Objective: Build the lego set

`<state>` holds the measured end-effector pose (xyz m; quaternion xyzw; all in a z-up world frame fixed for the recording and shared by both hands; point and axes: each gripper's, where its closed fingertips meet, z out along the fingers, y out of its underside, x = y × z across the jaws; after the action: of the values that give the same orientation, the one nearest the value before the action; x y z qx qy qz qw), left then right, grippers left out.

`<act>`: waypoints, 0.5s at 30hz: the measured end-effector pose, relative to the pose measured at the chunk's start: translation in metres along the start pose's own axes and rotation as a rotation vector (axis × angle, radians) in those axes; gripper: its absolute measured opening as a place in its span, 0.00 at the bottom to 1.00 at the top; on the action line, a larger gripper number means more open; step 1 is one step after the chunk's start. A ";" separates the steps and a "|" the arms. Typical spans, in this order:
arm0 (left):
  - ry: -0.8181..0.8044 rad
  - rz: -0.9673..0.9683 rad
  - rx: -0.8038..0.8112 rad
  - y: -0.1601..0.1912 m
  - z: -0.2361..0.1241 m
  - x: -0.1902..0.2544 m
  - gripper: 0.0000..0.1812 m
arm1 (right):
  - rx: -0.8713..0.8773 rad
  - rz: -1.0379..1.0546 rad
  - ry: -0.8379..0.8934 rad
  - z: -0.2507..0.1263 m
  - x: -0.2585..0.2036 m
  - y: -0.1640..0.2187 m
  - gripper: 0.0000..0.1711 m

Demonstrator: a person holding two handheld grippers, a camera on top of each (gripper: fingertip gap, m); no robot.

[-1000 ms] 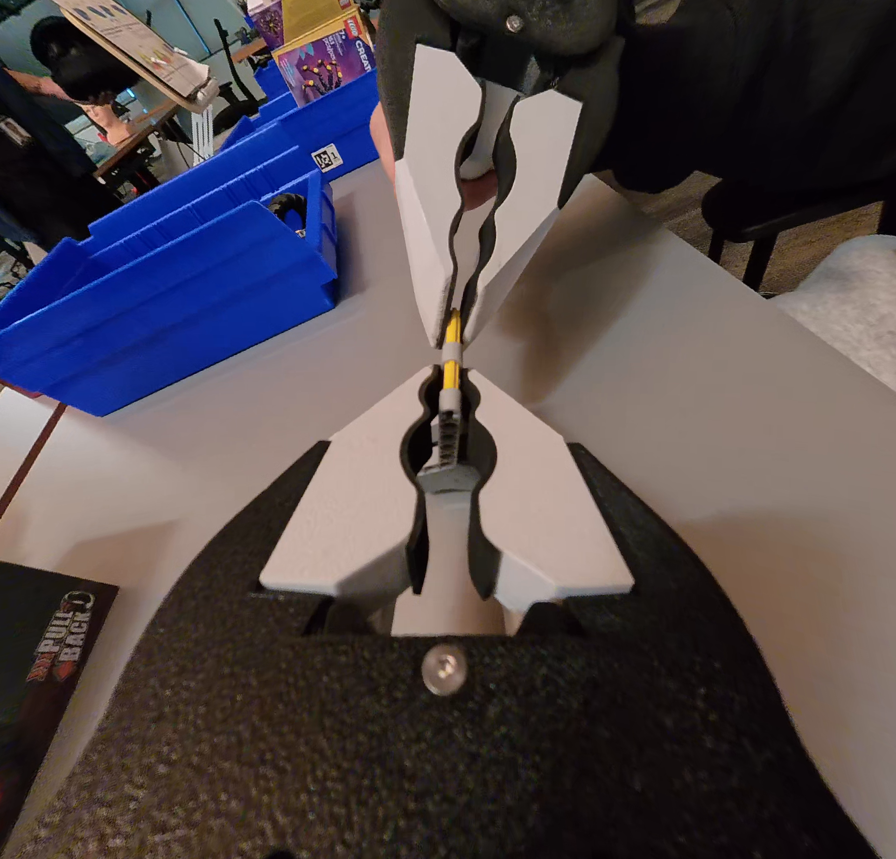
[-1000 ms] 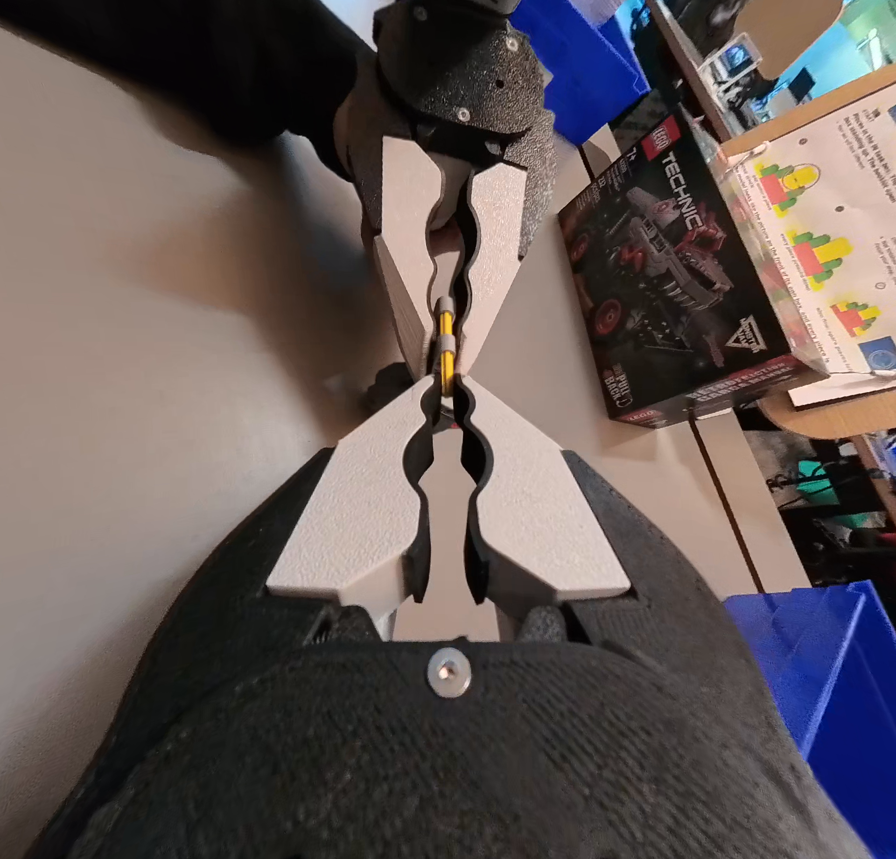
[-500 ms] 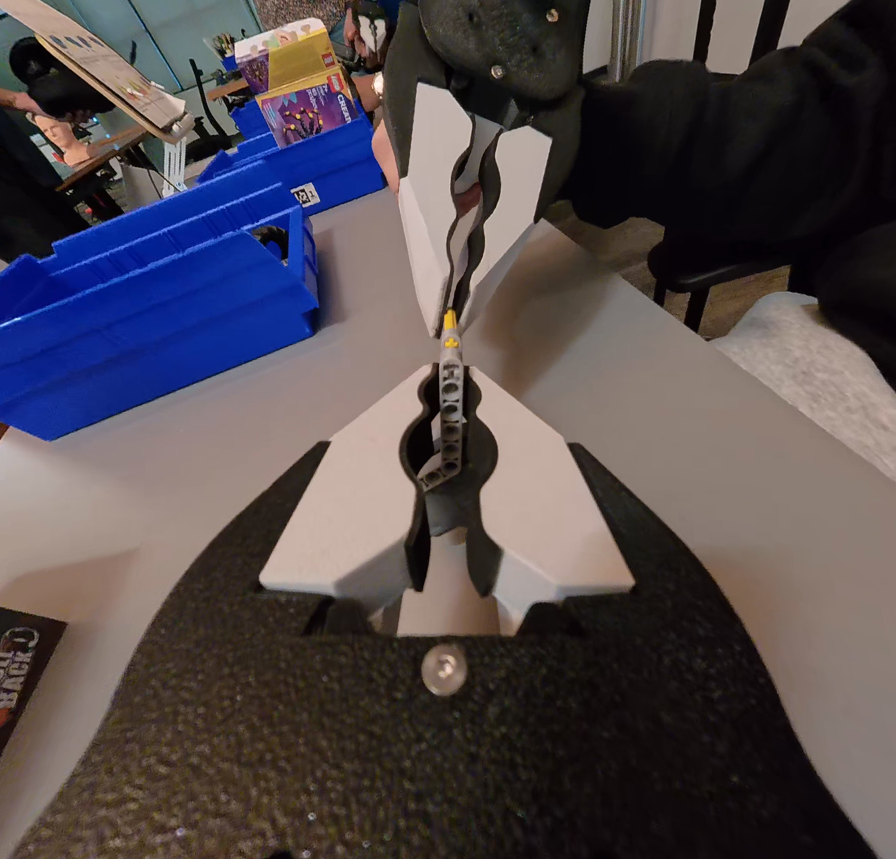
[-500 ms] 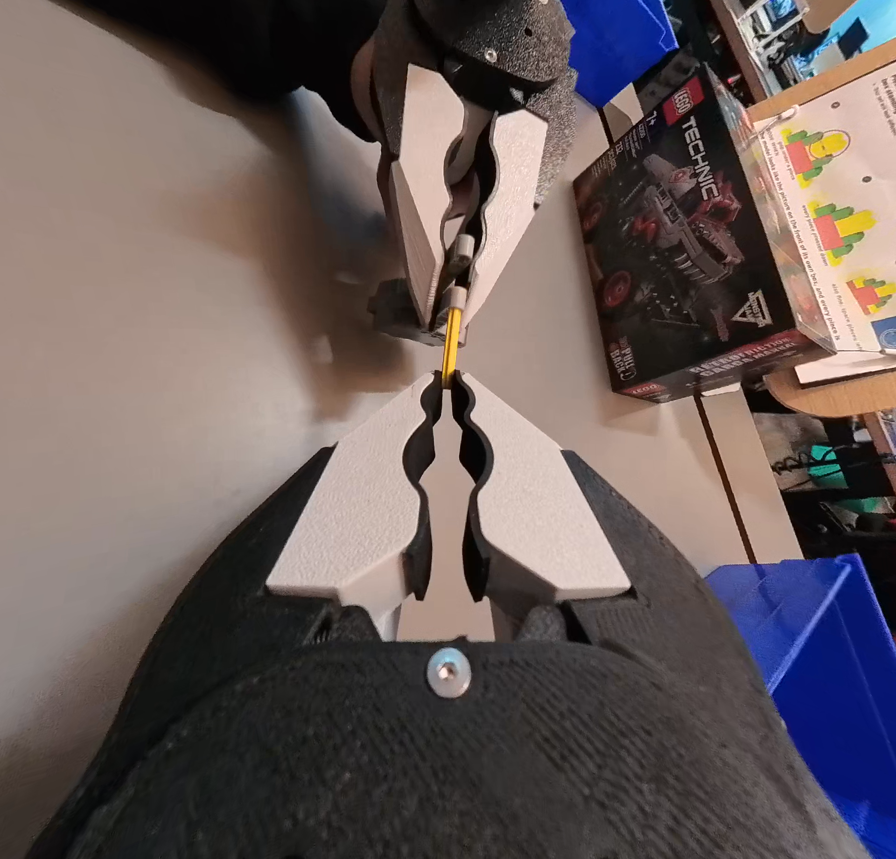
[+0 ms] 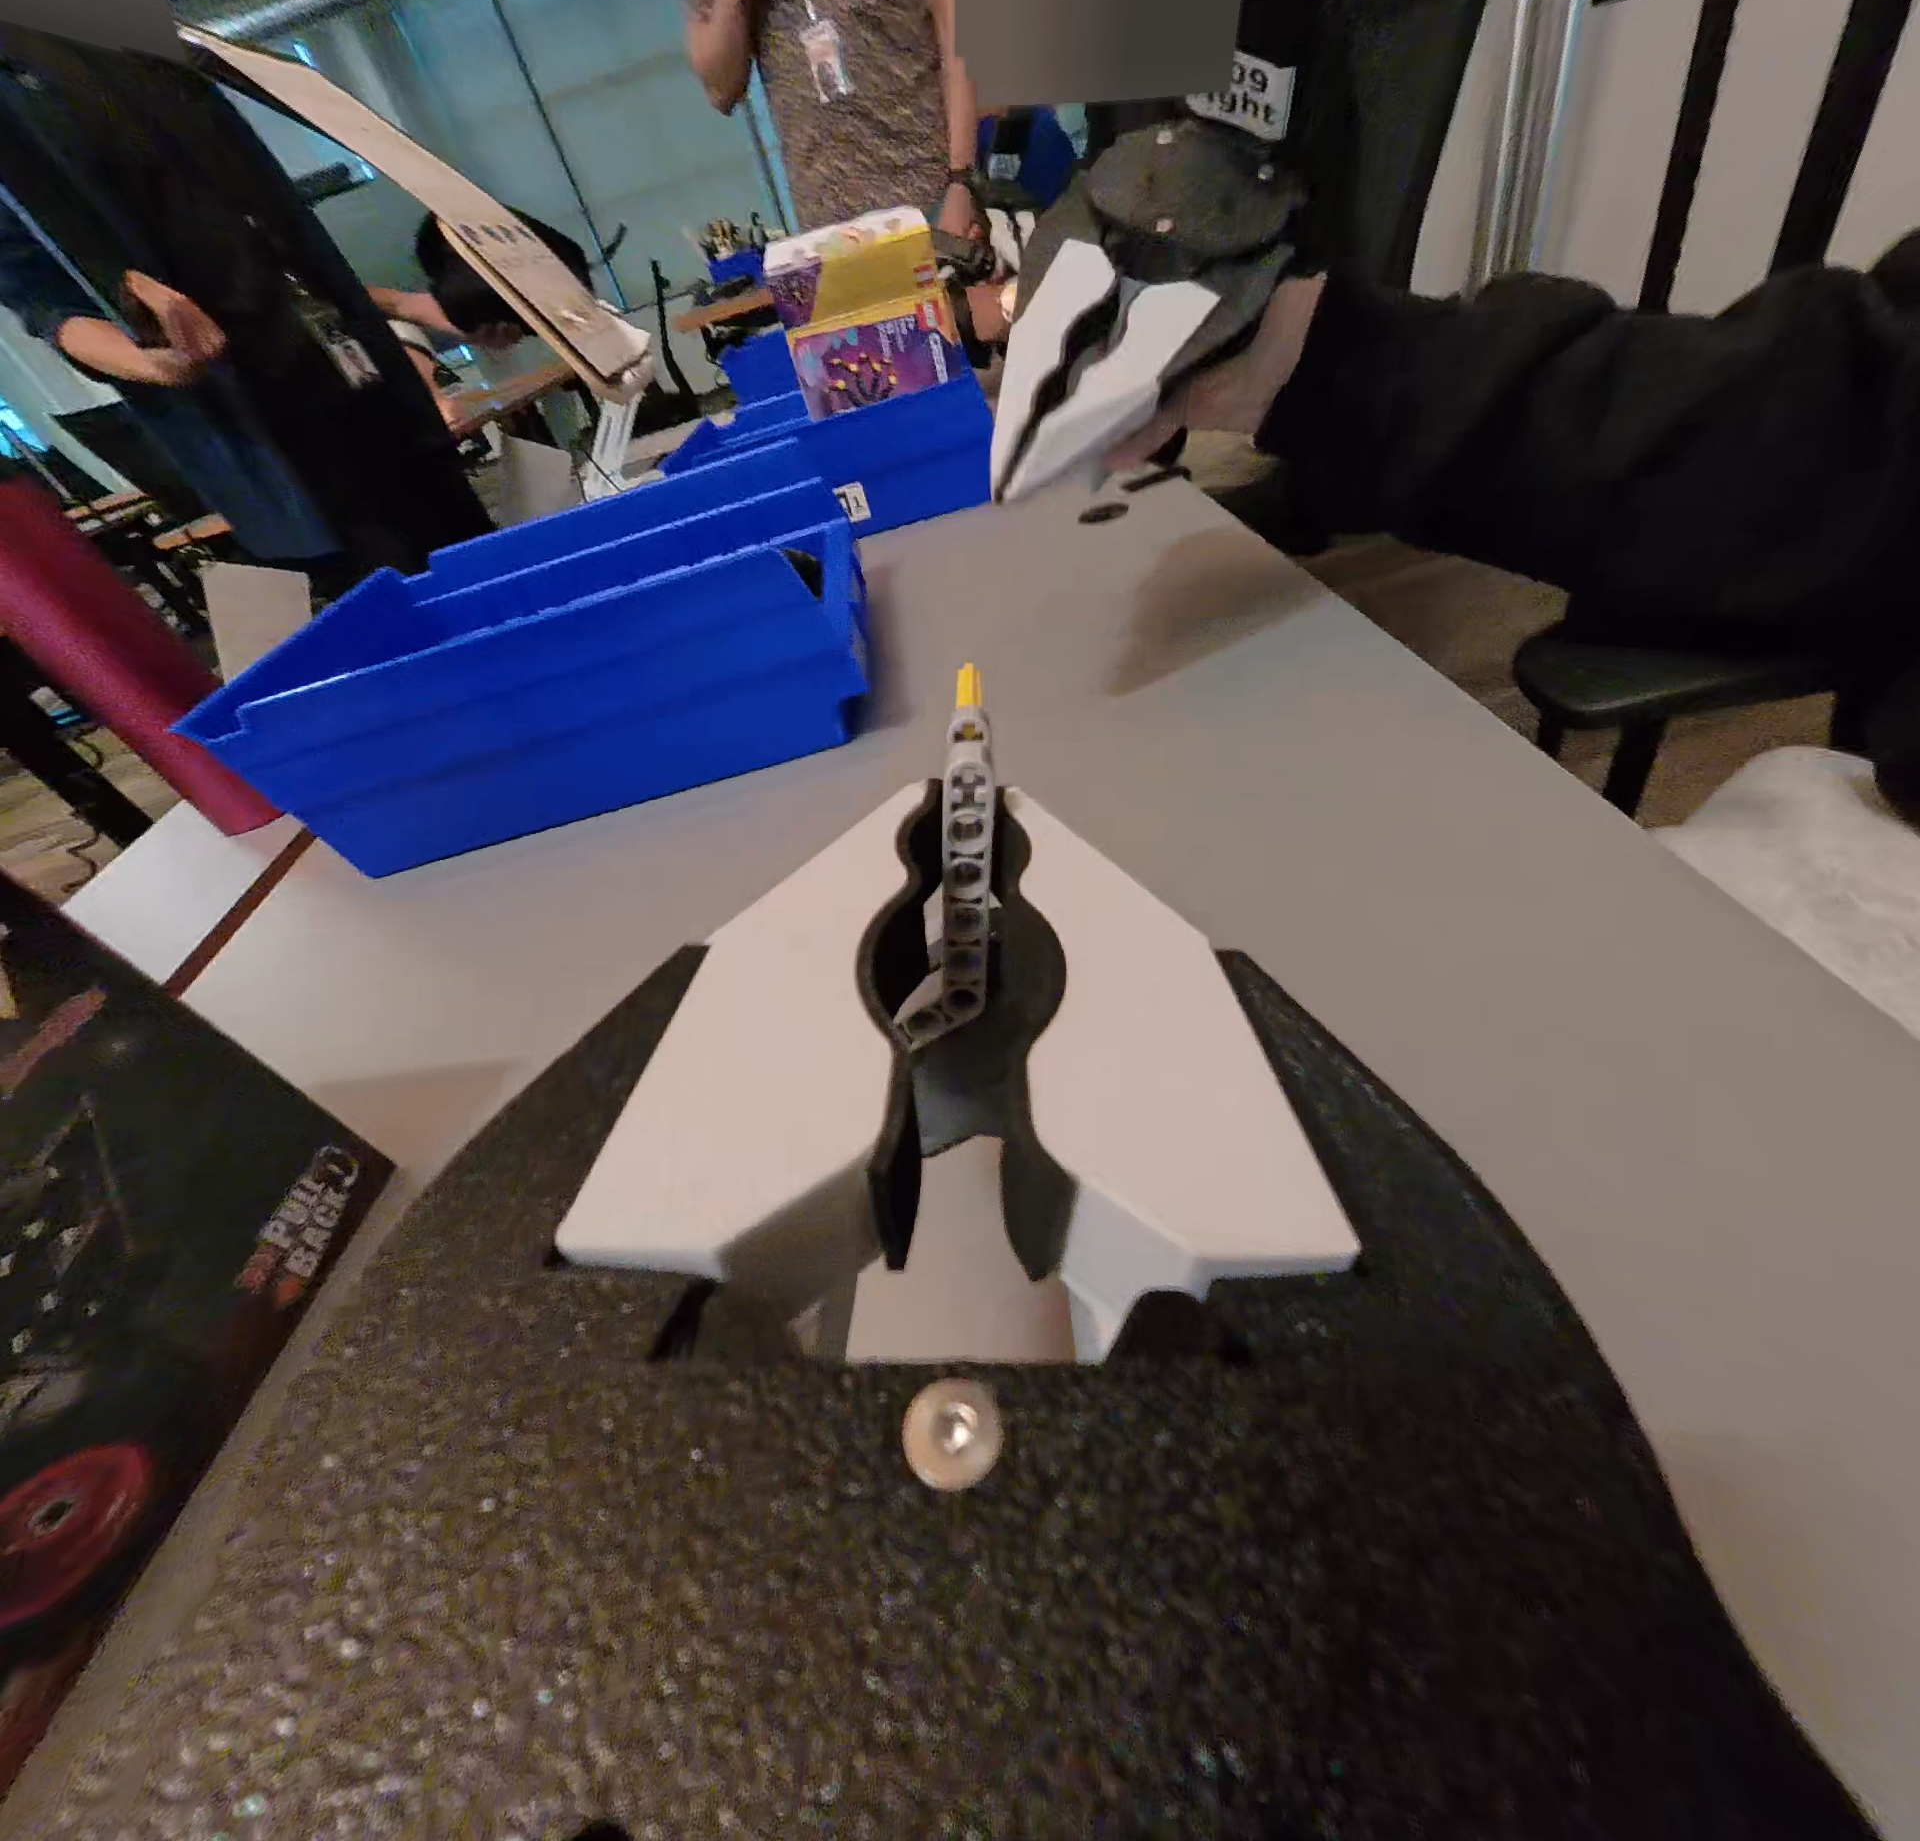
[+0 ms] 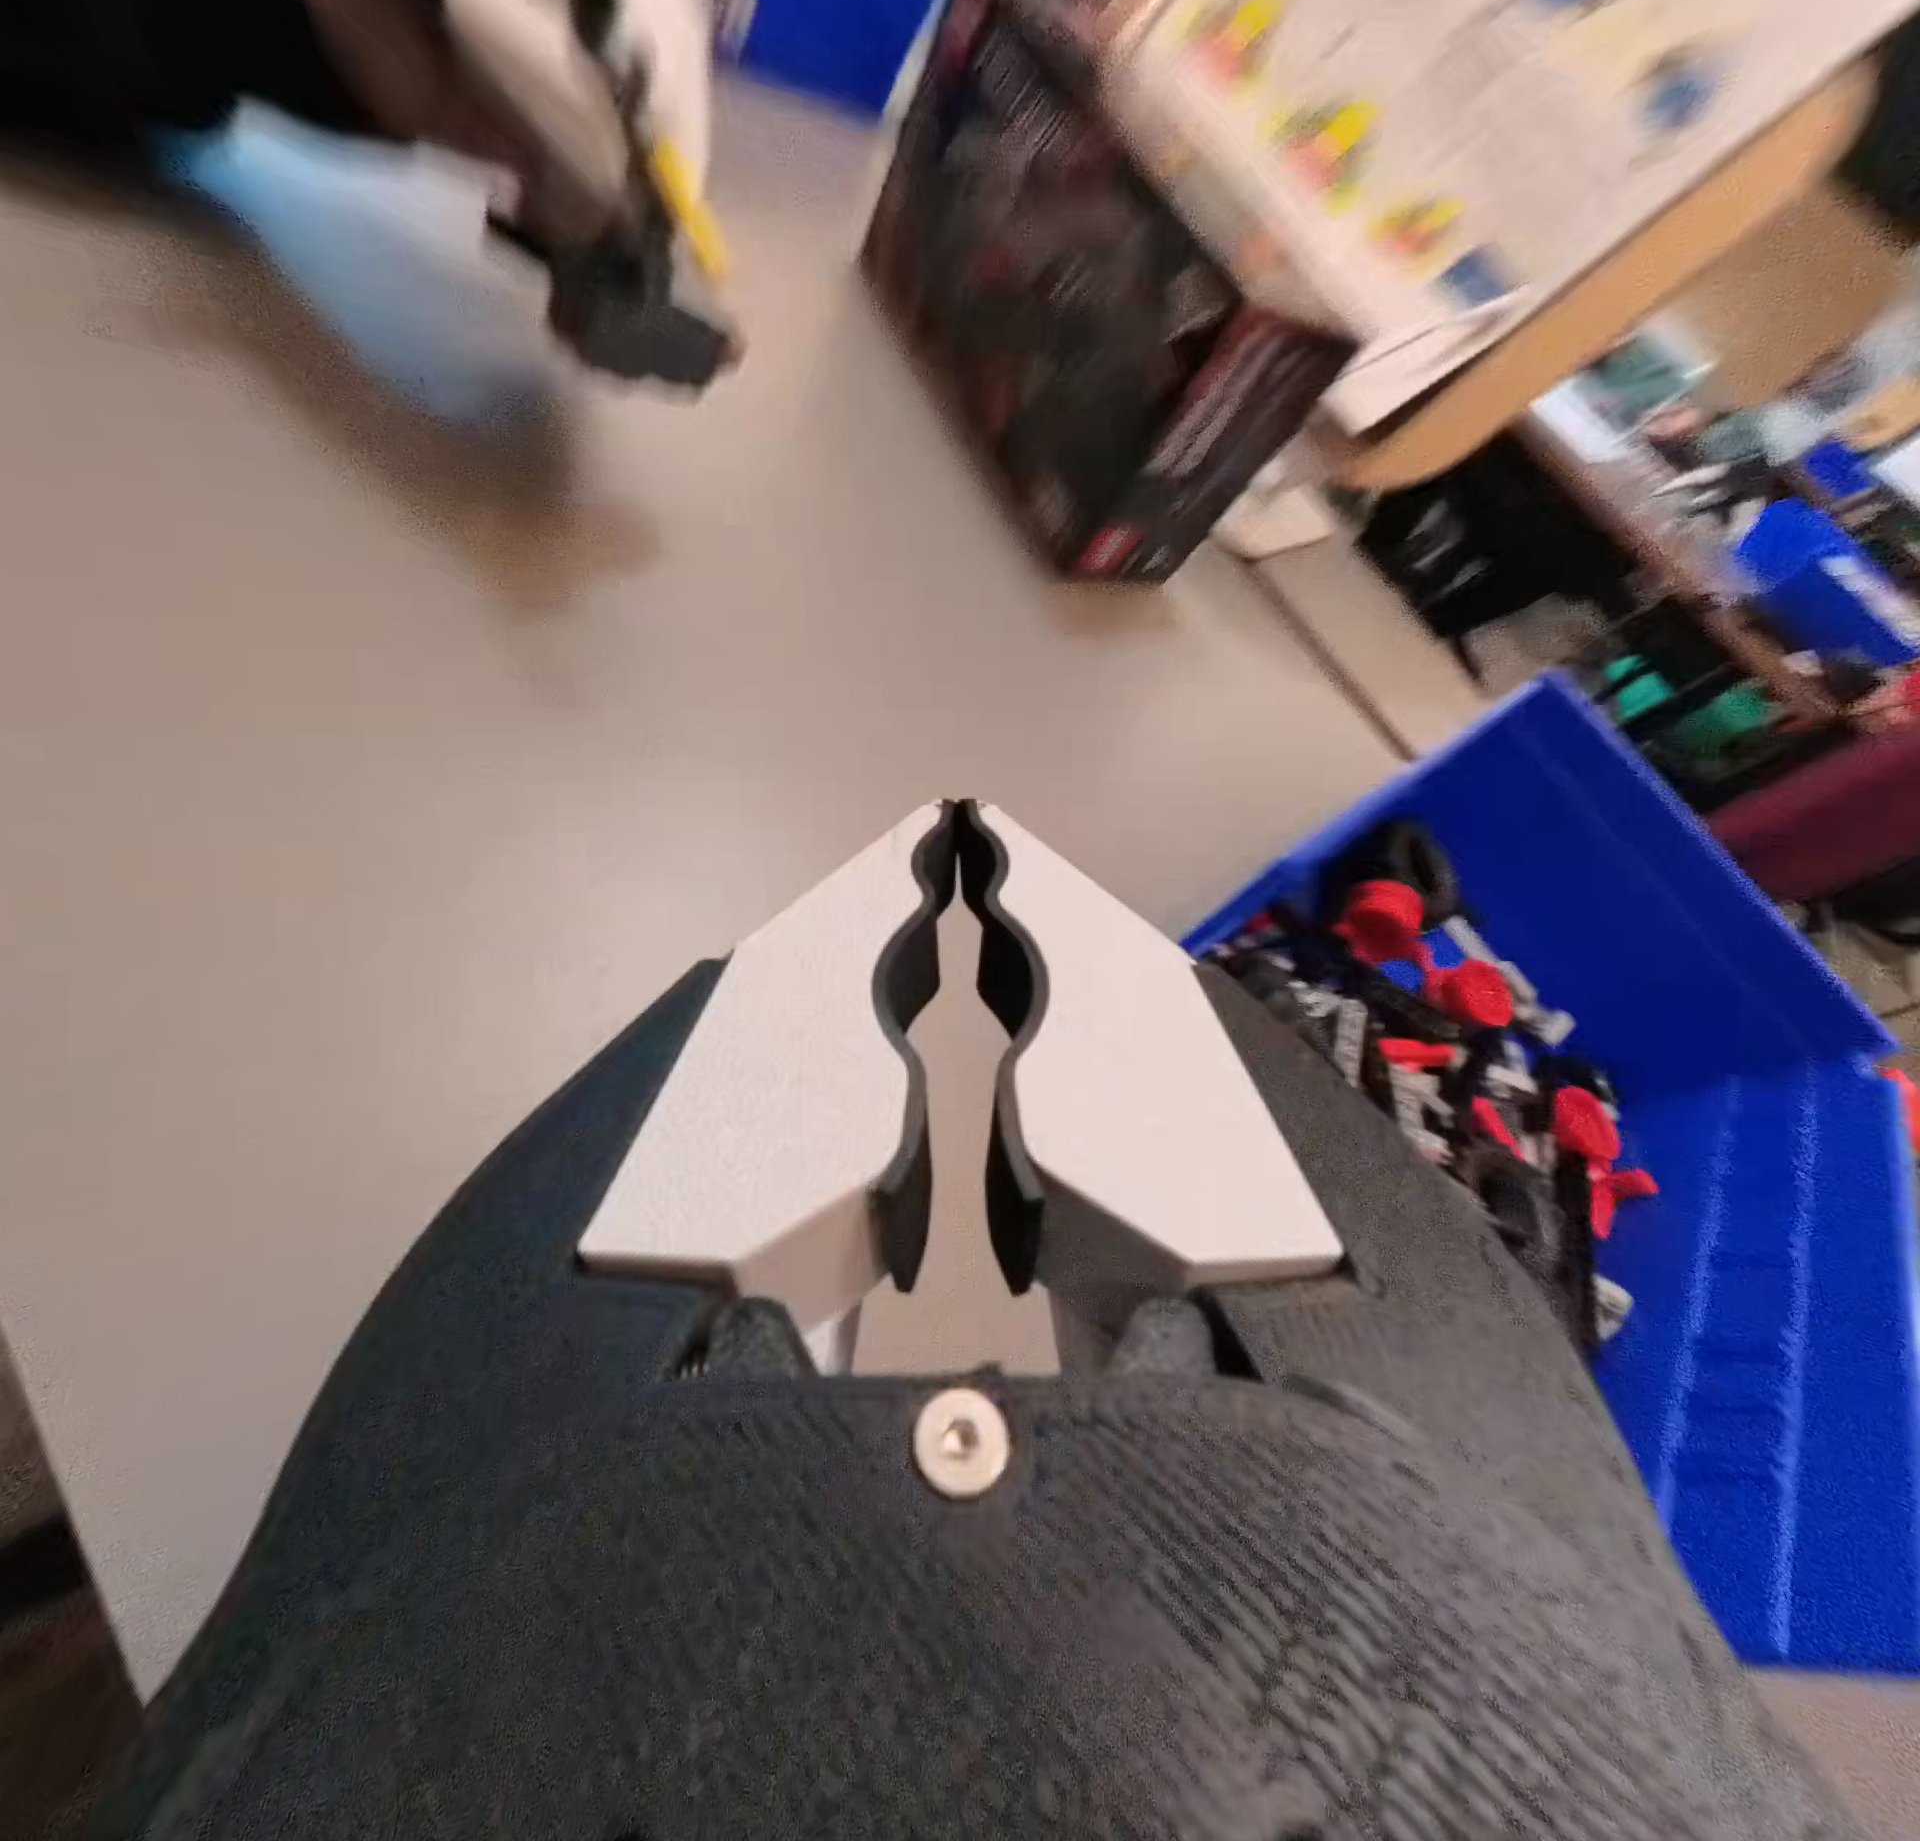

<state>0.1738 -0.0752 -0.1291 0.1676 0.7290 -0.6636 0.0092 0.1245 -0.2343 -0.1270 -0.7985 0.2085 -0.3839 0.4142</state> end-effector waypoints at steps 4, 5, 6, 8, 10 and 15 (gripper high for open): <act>-0.016 -0.005 -0.002 0.003 0.007 0.000 0.03 | -0.060 0.070 0.150 -0.016 0.034 0.018 0.00; -0.017 -0.011 -0.001 0.005 0.008 0.000 0.03 | -0.050 0.085 0.171 -0.016 0.037 0.020 0.00; -0.021 -0.012 -0.002 0.006 0.008 0.000 0.03 | -0.032 0.094 0.153 -0.014 0.033 0.018 0.00; -0.003 -0.010 -0.001 0.005 0.010 0.003 0.03 | 0.052 0.055 0.080 -0.001 0.014 -0.007 0.00; 0.030 0.005 -0.004 0.005 0.014 0.010 0.03 | 0.178 0.025 -0.114 0.018 -0.028 -0.042 0.04; 0.118 0.035 0.015 0.003 0.024 0.031 0.02 | 0.266 0.138 -0.377 0.064 -0.083 -0.075 0.18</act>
<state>0.1401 -0.0906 -0.1422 0.2191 0.7203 -0.6577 -0.0236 0.1246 -0.1050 -0.1250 -0.7783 0.1292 -0.2231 0.5725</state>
